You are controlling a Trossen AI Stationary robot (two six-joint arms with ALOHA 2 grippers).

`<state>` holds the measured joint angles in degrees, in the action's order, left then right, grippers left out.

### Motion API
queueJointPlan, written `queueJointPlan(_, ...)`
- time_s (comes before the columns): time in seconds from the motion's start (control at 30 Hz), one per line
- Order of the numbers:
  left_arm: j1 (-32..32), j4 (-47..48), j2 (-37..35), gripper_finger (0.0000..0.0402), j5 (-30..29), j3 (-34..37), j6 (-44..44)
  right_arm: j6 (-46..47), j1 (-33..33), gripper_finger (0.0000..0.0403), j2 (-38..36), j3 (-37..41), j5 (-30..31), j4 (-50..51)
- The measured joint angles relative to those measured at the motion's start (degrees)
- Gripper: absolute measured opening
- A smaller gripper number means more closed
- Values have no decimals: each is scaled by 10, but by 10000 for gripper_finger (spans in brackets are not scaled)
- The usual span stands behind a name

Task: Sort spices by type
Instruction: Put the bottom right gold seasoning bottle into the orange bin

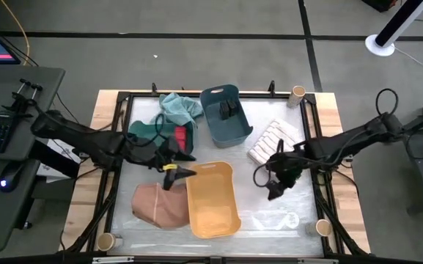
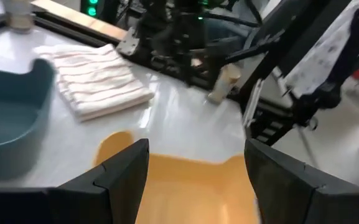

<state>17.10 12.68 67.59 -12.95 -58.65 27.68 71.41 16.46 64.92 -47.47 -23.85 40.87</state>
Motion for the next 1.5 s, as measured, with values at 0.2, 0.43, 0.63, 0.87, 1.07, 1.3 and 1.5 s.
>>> queueJointPlan(0.2,0,75,-52,247,-31,0,-45,95,49,330,30,-38,-98,12)
queueJointPlan(0.43,-1,80,-57,247,-42,0,-100,187,126,330,48,-67,-122,97)
queueJointPlan(0.63,-2,80,-41,247,-43,0,-113,174,152,330,87,-66,-171,256)
queueJointPlan(0.87,-2,76,-23,247,-43,0,-101,145,206,330,139,-68,-177,273)
queueJointPlan(1.07,-2,72,-14,247,-43,1,-93,95,236,330,188,-68,-193,277)
queueJointPlan(1.3,-2,69,-14,247,-44,1,-83,82,255,330,201,-70,-182,268)
queueJointPlan(1.5,-2,69,-14,247,-44,1,-83,83,271,330,201,-148,-20,307)
